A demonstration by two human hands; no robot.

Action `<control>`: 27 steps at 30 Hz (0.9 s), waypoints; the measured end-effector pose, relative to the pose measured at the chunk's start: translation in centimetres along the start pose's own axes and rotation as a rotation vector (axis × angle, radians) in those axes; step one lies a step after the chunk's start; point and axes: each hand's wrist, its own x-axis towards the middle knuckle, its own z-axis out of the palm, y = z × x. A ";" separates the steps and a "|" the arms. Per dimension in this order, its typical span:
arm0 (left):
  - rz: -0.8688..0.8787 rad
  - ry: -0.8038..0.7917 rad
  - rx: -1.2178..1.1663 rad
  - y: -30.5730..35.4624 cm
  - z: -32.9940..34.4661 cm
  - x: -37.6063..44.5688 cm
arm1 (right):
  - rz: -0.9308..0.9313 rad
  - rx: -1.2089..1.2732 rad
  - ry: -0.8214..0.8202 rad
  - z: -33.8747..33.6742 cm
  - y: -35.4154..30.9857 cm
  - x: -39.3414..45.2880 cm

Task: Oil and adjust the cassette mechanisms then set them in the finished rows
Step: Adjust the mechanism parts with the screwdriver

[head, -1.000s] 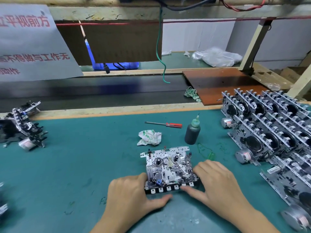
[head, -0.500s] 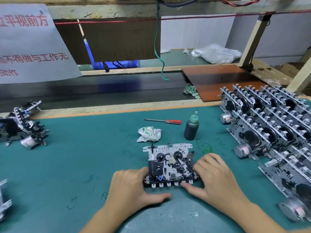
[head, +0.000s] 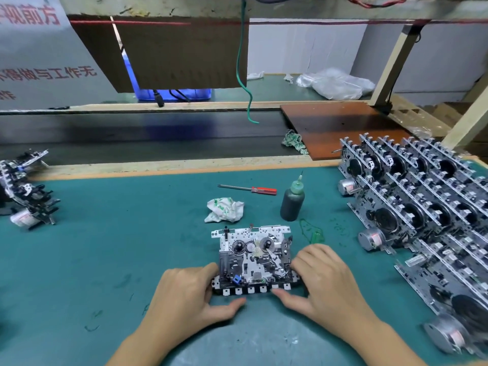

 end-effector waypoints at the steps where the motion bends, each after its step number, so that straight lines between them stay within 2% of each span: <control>1: 0.001 0.012 0.012 0.0 0.1 0.1 | 0.010 0.021 0.005 0.1 -0.1 0.0; 8: 0.032 0.116 0.072 -0.2 0.0 0.5 | 0.018 0.191 -0.022 0.1 0.0 0.0; 14: 0.084 0.033 -0.014 -0.3 -0.2 0.3 | 0.061 0.127 -0.015 0.3 0.1 -0.1; 19: 0.023 0.087 0.070 0.1 0.2 0.2 | 0.037 0.195 -0.070 -0.1 0.4 0.0; 24: 0.083 0.044 0.082 -0.4 -0.2 0.2 | 0.031 0.212 -0.040 0.1 0.1 -0.1; 27: -0.010 0.046 0.089 0.4 -0.3 0.4 | 0.061 0.184 -0.020 0.3 -0.1 -0.2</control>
